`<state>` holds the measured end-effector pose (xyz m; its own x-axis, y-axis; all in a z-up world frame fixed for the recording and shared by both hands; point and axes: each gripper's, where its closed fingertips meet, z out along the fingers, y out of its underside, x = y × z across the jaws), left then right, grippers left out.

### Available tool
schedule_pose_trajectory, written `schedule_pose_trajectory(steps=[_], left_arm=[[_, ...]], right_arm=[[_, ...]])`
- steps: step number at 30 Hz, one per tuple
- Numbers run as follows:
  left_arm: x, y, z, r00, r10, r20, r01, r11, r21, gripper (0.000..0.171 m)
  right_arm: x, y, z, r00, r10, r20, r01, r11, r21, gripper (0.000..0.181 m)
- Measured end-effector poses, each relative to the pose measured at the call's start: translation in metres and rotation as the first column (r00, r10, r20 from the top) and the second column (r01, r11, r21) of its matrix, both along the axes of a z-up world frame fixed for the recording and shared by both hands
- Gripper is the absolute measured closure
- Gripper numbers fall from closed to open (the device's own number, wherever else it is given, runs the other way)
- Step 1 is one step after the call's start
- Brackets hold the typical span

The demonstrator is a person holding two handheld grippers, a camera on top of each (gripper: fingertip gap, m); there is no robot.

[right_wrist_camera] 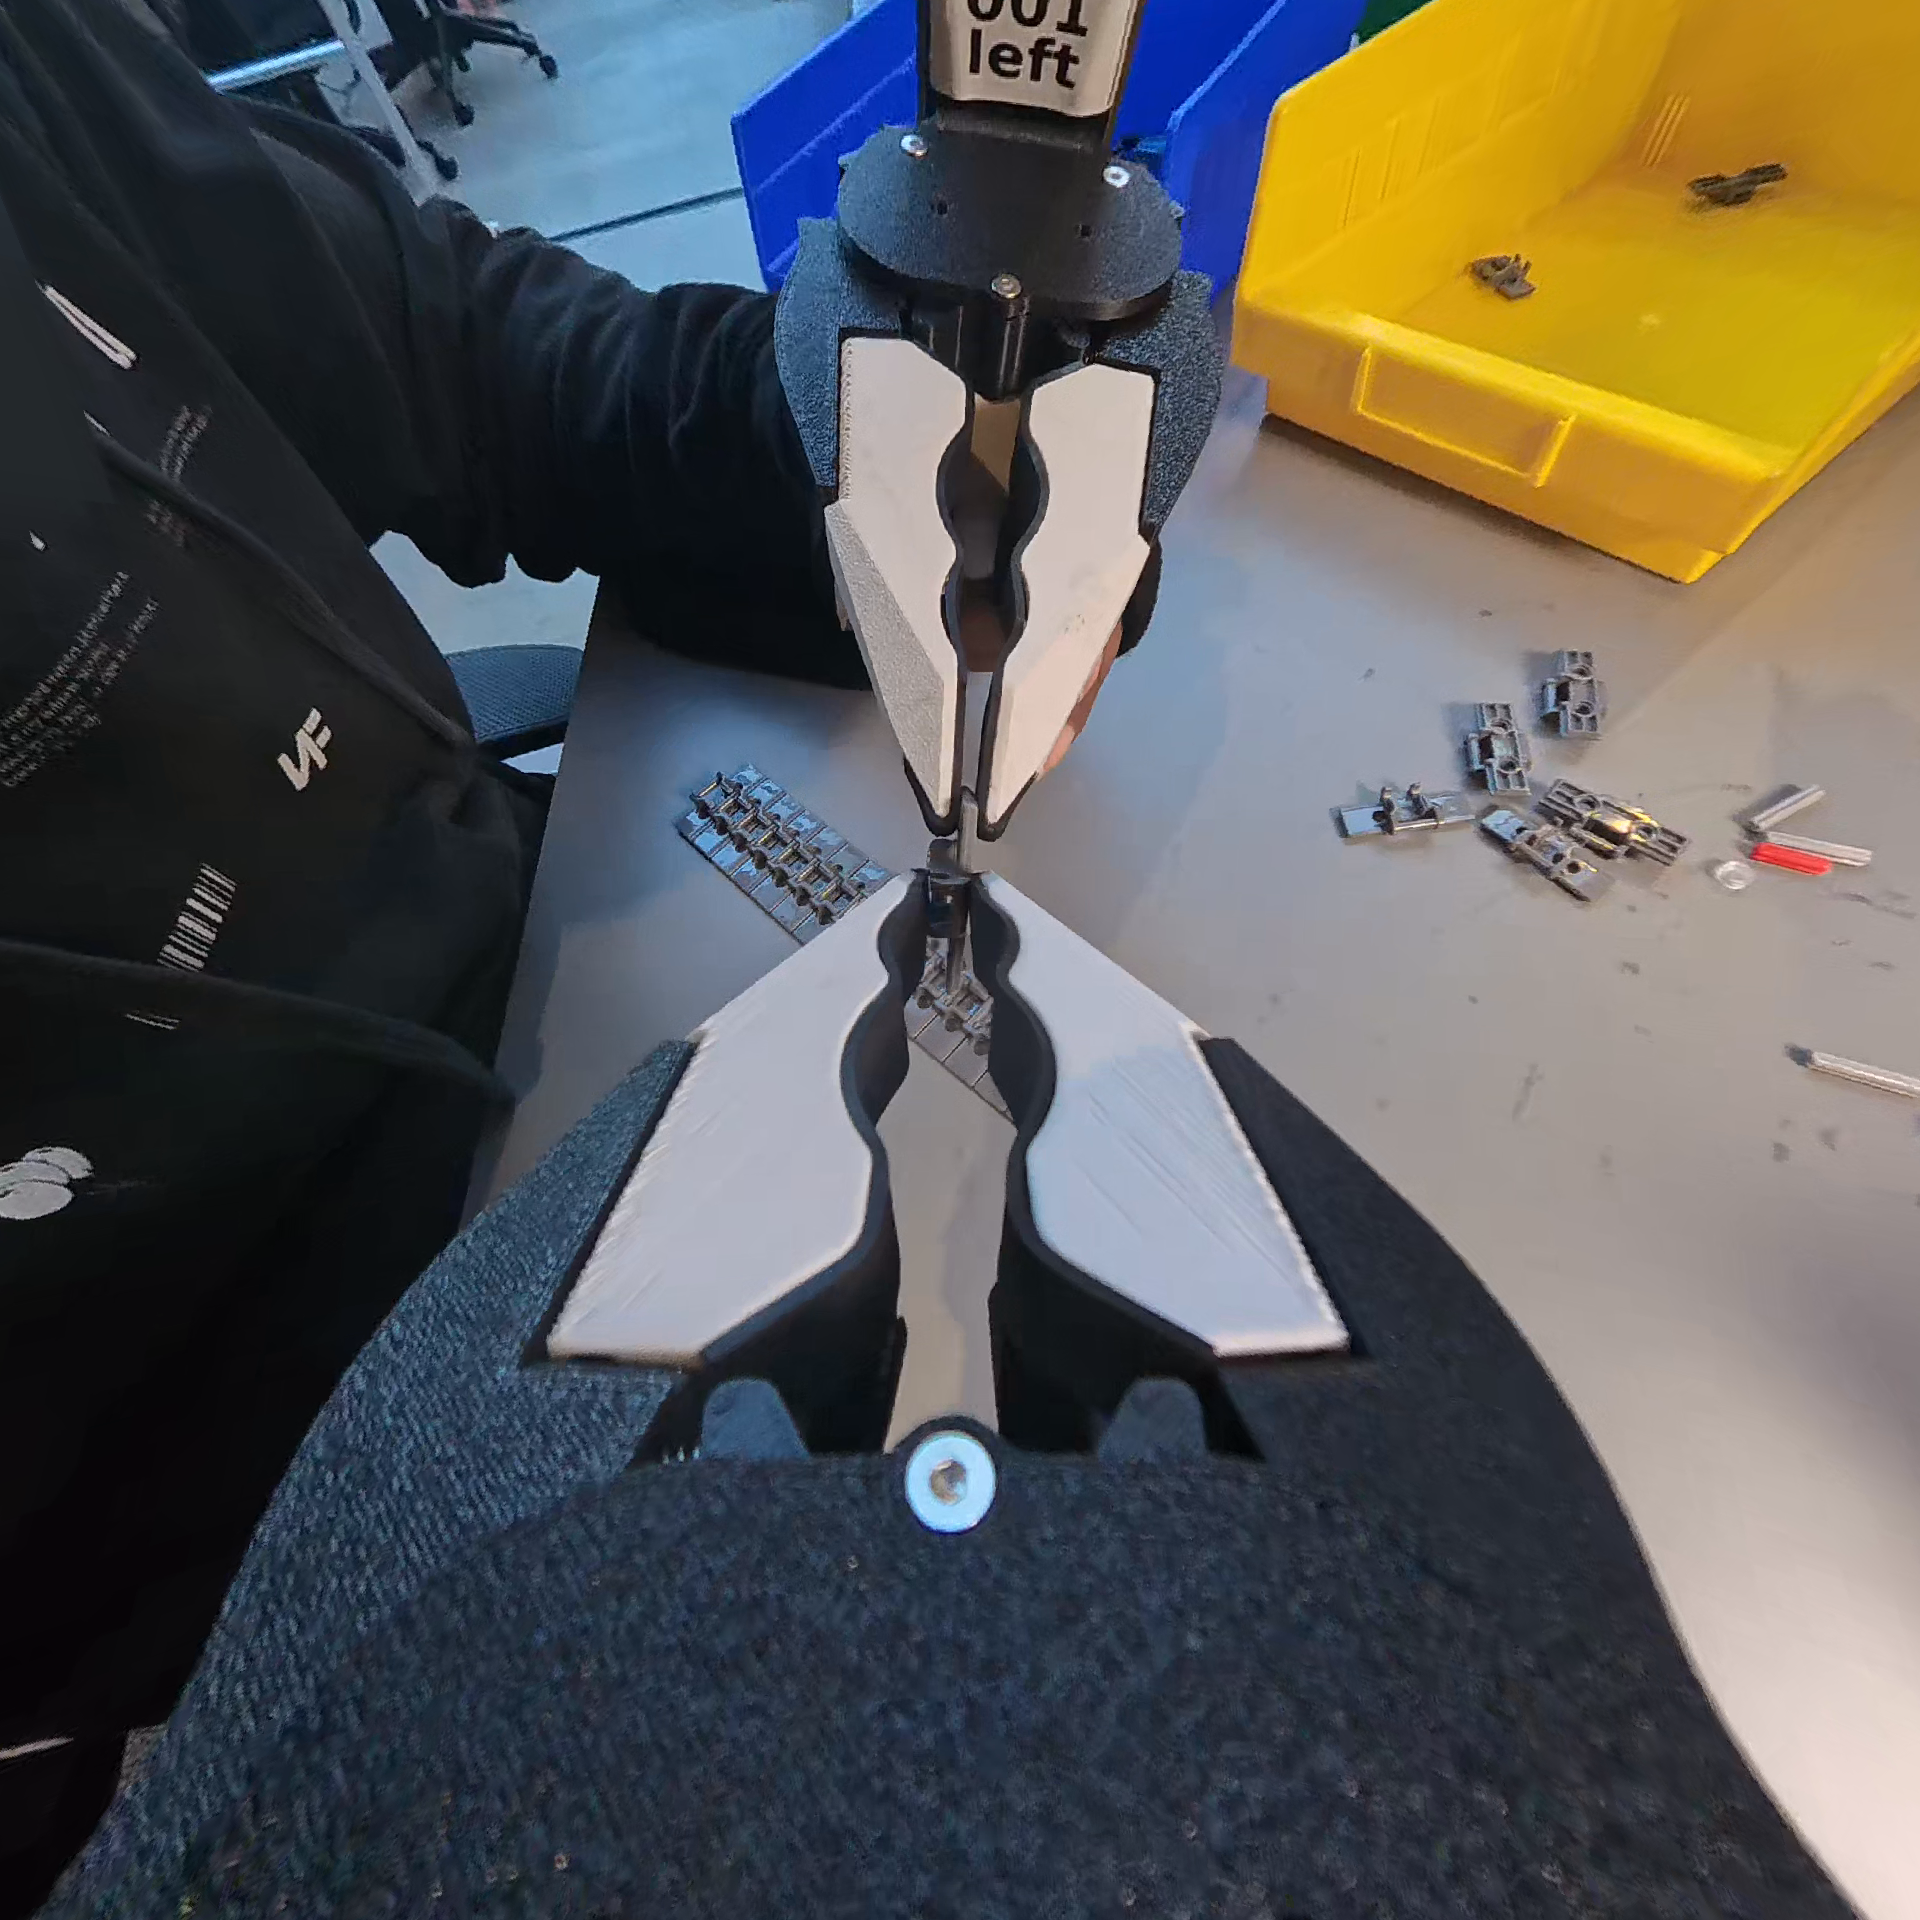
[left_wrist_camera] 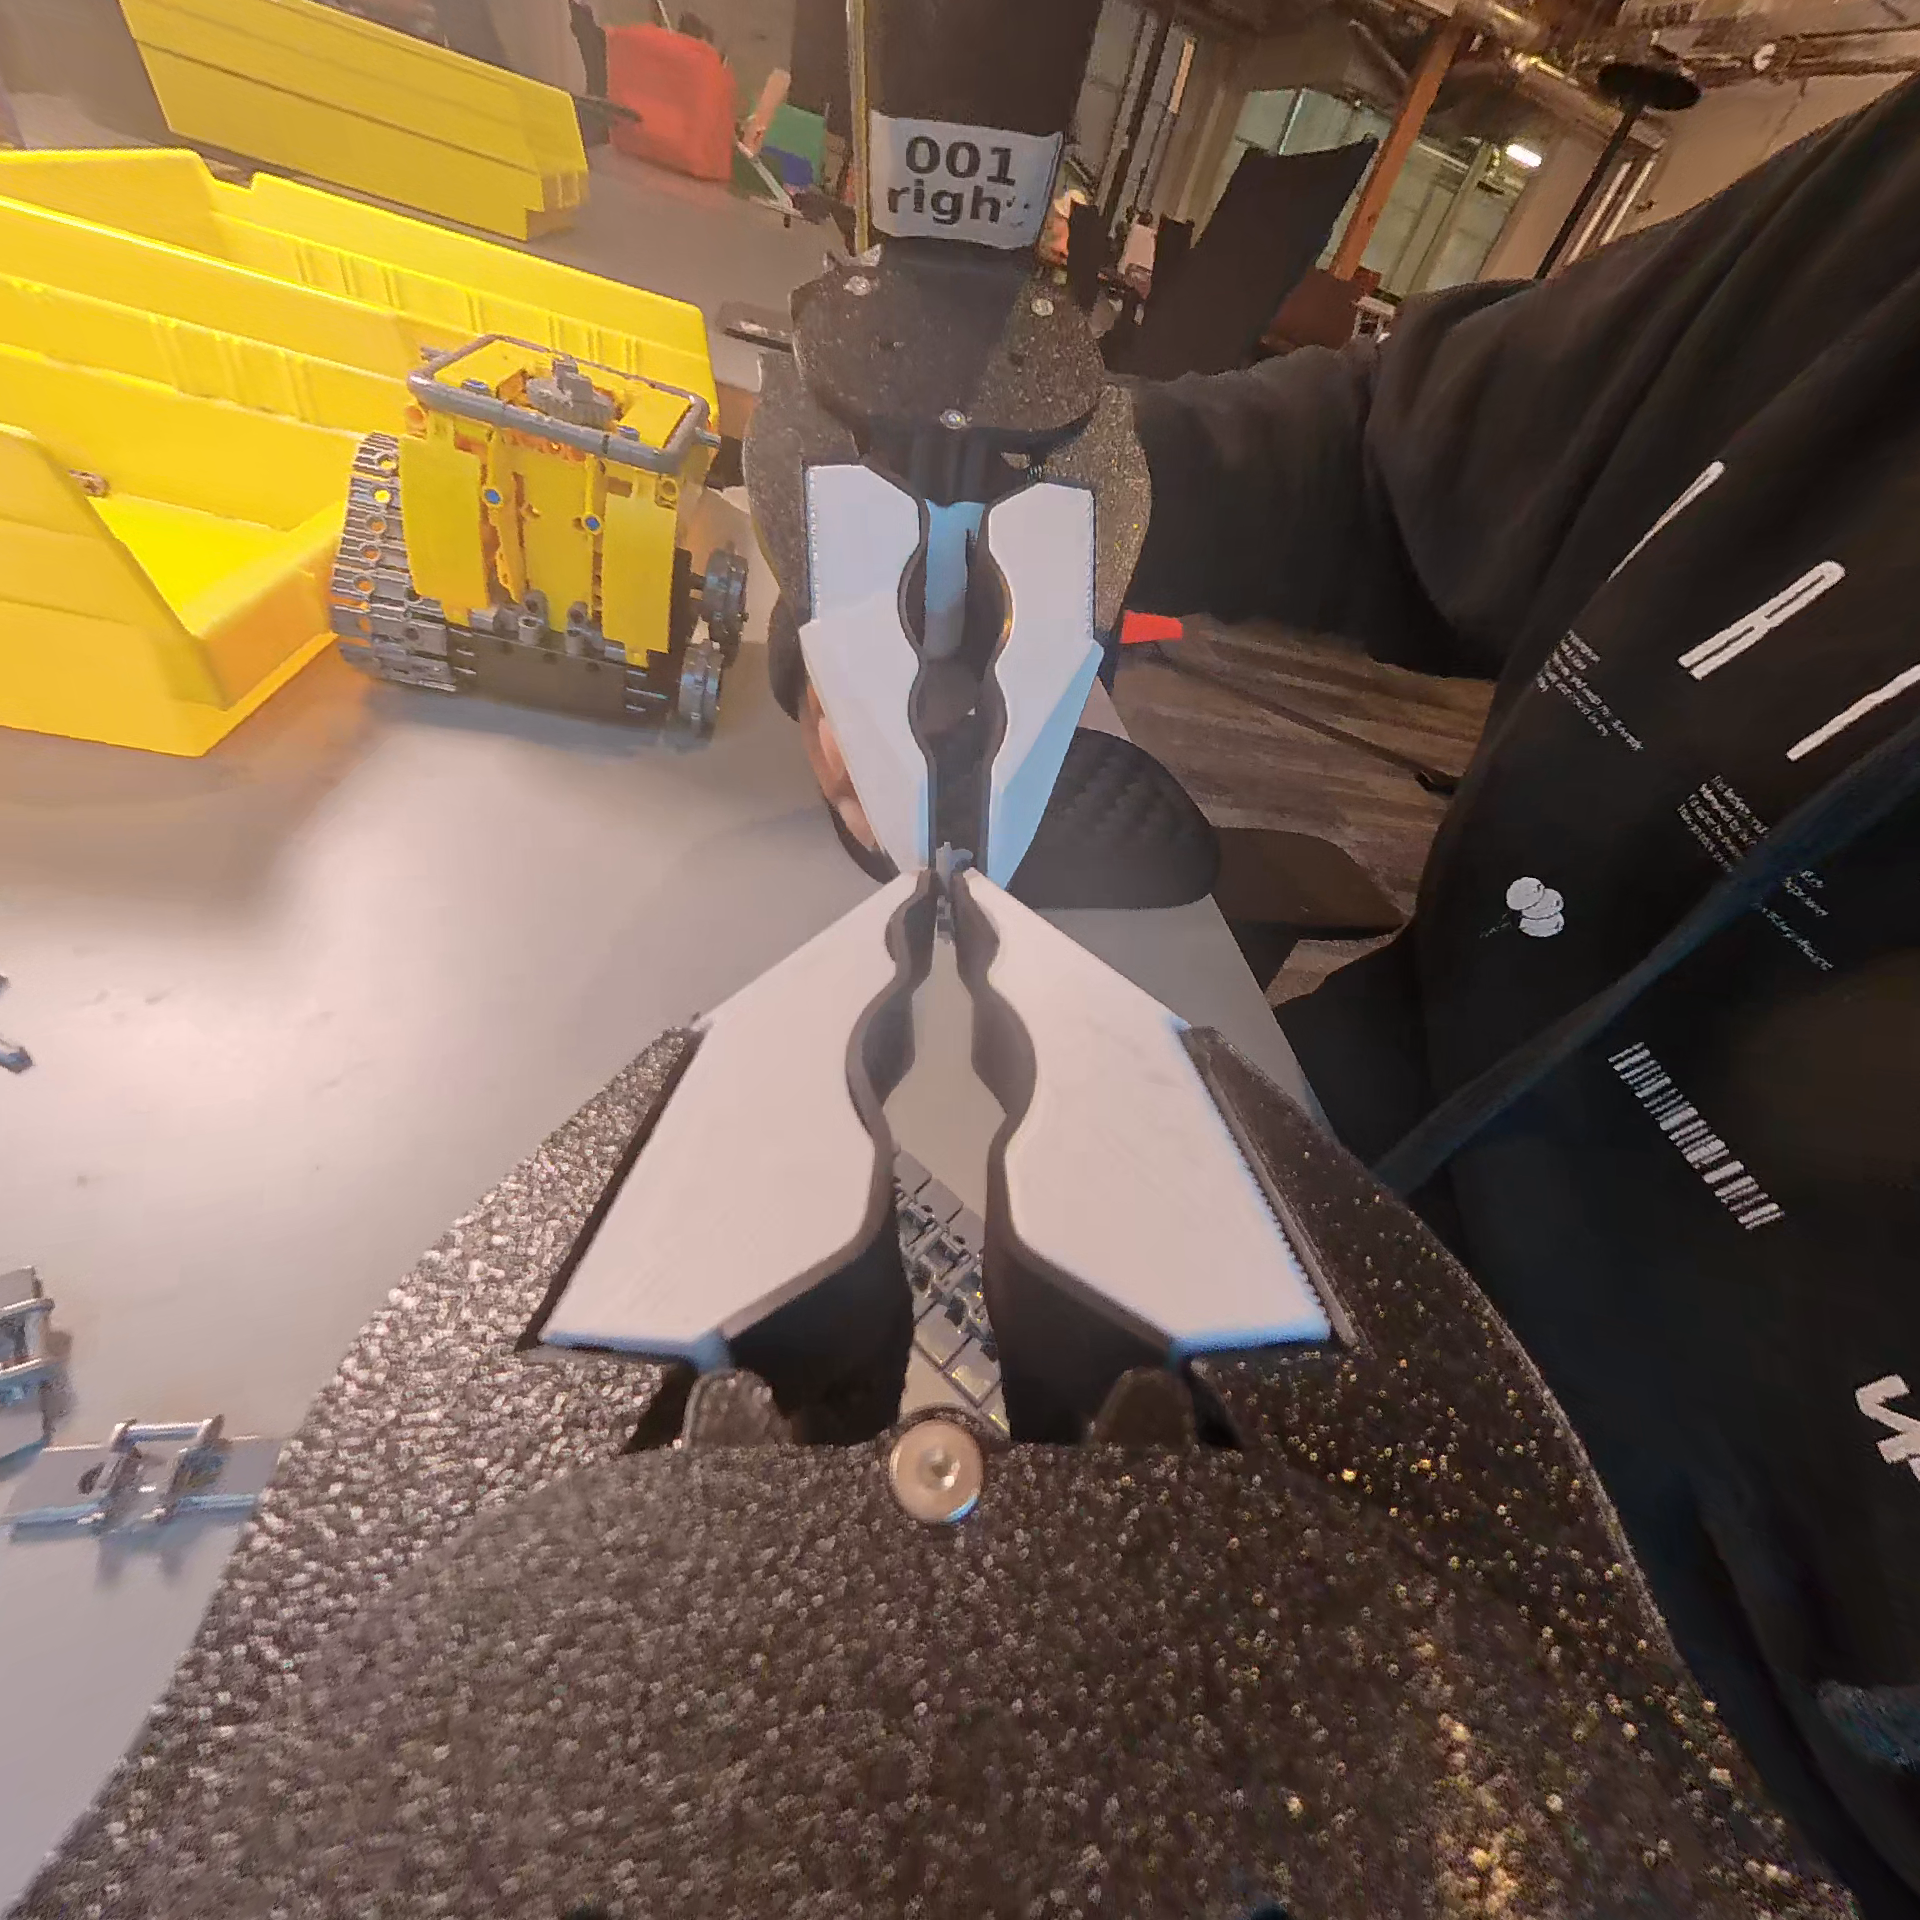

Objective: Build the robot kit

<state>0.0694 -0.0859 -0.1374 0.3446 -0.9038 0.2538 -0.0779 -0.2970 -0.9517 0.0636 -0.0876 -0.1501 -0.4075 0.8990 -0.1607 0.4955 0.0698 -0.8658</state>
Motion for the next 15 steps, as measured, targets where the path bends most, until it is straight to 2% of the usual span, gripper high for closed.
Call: schedule_pose_trajectory(steps=[3,5,8,12,15], left_arm=[[-0.005,0.011,-0.006,0.997,0.071,-0.032,-0.071,0.997,-0.011,0.169],[-0.011,0.022,-0.022,0.979,0.151,-0.14,-0.152,0.988,0.003,0.169],[-0.011,0.024,-0.054,0.928,0.181,-0.325,-0.201,0.979,-0.027,0.156],[0.0,0.023,-0.086,0.87,0.164,-0.464,-0.231,0.969,-0.09,0.146],[0.004,0.026,-0.098,0.824,0.178,-0.538,-0.251,0.966,-0.065,0.144]], right_arm=[[-0.003,0.012,-0.005,0.995,-0.06,0.075,0.063,0.998,-0.032,0.174],[-0.004,0.03,-0.016,0.973,-0.141,0.183,0.16,0.983,-0.089,0.174],[0.004,0.06,-0.042,0.906,-0.22,0.363,0.278,0.954,-0.116,0.174],[0.013,0.068,-0.072,0.825,-0.201,0.528,0.324,0.934,-0.151,0.174],[0.014,0.071,-0.084,0.784,-0.191,0.591,0.344,0.926,-0.157,0.175]])
